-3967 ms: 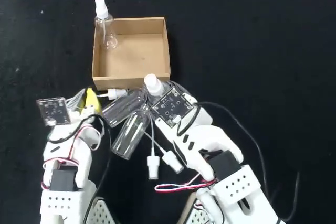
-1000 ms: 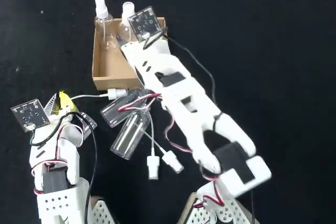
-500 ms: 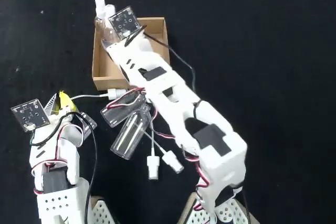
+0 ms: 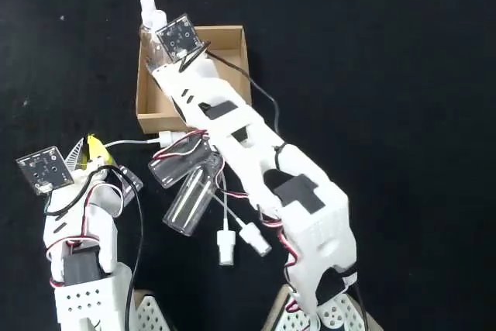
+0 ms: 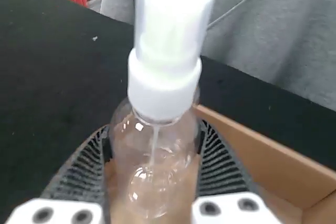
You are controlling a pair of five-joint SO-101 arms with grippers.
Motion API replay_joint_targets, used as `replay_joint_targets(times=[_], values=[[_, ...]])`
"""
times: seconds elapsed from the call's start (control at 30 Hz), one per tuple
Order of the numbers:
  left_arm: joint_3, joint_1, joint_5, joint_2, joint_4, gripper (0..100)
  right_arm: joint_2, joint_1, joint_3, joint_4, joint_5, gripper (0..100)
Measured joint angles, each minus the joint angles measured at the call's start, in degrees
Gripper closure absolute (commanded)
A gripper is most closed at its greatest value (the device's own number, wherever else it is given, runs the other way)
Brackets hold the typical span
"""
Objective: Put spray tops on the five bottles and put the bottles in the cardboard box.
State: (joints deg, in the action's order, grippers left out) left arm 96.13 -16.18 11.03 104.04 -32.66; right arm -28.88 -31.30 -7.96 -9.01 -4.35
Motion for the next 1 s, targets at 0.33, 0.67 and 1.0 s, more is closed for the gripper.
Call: replay_joint_targets(times=[0.33,0.67,1.0], values=[[0.0,0.0,0.0,0.0,0.0,97,-7.1,-0.3,2.9,-4.4,0.0,96.9],[0.0,0.0,0.0,0.0,0.0,97,-9.1,-2.5,3.3,-7.9,-0.1,96.6],[0.0,0.0,0.0,0.0,0.0,97,-9.2,-2.5,3.3,-8.0,-0.1,83.3]])
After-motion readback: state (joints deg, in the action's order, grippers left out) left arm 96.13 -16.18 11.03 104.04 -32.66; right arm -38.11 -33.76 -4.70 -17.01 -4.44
